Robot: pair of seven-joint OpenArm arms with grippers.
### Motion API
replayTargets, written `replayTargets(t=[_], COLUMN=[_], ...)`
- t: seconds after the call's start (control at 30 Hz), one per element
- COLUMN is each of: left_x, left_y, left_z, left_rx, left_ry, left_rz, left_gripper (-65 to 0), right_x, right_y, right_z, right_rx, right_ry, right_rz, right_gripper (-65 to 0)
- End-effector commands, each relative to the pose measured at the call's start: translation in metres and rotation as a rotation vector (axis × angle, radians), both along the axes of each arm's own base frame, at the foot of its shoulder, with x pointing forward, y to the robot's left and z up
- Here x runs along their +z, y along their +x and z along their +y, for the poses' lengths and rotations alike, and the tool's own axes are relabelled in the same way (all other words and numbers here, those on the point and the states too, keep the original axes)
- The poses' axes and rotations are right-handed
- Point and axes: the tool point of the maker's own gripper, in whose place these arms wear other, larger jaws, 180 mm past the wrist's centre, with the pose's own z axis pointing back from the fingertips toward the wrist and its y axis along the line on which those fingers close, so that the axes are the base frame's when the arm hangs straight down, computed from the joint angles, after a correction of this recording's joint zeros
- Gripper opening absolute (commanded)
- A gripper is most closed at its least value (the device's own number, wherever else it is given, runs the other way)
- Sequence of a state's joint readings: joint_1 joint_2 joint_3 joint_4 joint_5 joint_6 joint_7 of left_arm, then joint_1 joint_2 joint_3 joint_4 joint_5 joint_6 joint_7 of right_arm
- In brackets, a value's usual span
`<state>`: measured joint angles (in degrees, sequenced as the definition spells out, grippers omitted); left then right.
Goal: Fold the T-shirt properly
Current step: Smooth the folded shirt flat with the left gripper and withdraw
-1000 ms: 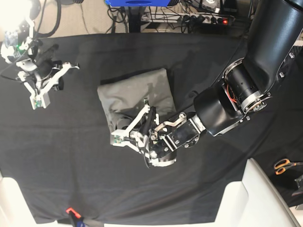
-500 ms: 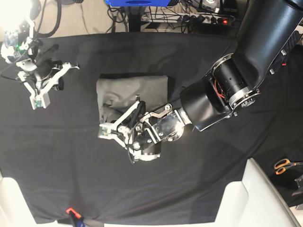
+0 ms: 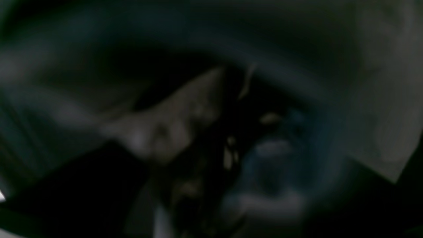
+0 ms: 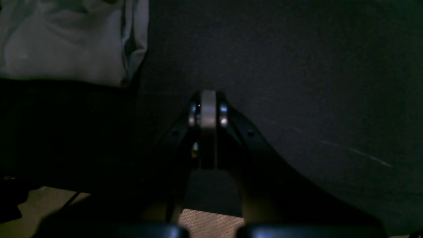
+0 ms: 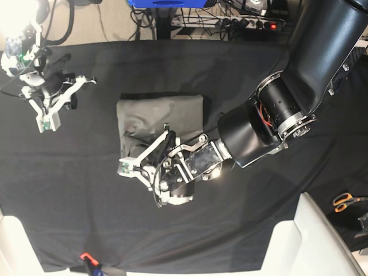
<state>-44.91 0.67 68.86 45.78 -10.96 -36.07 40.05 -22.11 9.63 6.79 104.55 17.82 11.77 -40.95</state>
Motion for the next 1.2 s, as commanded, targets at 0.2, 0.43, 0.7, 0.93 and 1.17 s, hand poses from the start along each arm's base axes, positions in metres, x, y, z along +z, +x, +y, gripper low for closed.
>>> replayTargets(t=[0.2, 0.43, 0.7, 0.93, 1.17], left_x=[0.043, 0.114, 0.154, 0.076, 0.012], left_y=[0.038, 0.075, 0.038, -0.049, -0.086], left_z=[-0.013, -0.036, -0.007, 0.04, 0.053], left_rx=[-0.012, 0.014, 0.243, 0.438, 0.478], left_ry=[-0.033, -0.136, -0.332, -0.408, -0.347], left_rz=[-0.103, -0.221, -0.241, -0.057, 0.038], left_gripper=[0.0, 0.0, -65.0, -65.0, -65.0], right_x=[0.007, 0.007, 0.009, 0.009, 0.003], right_y=[0.006, 0.006, 0.008, 0.009, 0.007], right_z=[-0.001, 0.0, -0.002, -0.004, -0.005], right_rx=[0.008, 0.011, 0.007, 0.004, 0.0], right_ry=[-0.003, -0.002, -0.003, -0.007, -0.006], right_rz=[-0.032, -0.031, -0.043, -0.043, -0.027], right_gripper=[-64.8, -64.8, -64.8, -64.8, -64.8])
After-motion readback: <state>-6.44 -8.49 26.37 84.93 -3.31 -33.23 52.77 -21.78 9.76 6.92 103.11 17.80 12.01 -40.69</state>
